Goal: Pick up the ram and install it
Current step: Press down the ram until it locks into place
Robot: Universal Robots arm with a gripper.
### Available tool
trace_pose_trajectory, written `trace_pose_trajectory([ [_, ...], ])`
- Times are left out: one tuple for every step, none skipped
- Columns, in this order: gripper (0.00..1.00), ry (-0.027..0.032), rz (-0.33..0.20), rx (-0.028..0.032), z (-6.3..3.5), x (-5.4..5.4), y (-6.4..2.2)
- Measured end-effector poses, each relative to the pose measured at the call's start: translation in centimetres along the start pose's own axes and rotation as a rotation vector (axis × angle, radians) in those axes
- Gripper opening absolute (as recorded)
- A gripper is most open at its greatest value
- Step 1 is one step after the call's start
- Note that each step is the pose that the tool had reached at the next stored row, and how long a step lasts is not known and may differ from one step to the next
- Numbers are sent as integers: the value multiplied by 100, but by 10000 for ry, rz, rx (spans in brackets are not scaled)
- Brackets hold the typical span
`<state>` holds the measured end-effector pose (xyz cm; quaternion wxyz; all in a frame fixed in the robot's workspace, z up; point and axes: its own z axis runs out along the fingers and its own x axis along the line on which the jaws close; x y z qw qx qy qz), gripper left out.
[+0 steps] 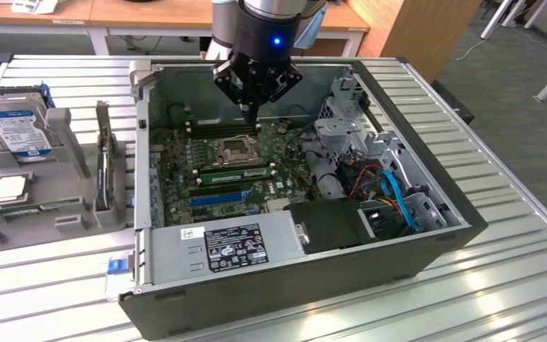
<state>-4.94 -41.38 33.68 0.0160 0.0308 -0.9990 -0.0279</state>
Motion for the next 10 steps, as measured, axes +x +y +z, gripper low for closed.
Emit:
trace_pose_trajectory([
  [10, 5, 1, 23, 0, 0, 0],
  [10, 11, 2, 47, -1, 0, -1],
  [10, 16, 3, 70, -1, 0, -1],
  [10, 19, 3, 87, -1, 0, -1],
  [10, 20, 4, 93, -1, 1, -1],
  [10, 19, 4, 93, -1, 1, -1],
  [10, 19, 4, 93, -1, 0, -1],
  [10, 19, 4, 93, -1, 1, -1],
  [10, 19, 4, 92, -1, 0, -1],
  [10, 19, 4, 92, -1, 0, -1],
])
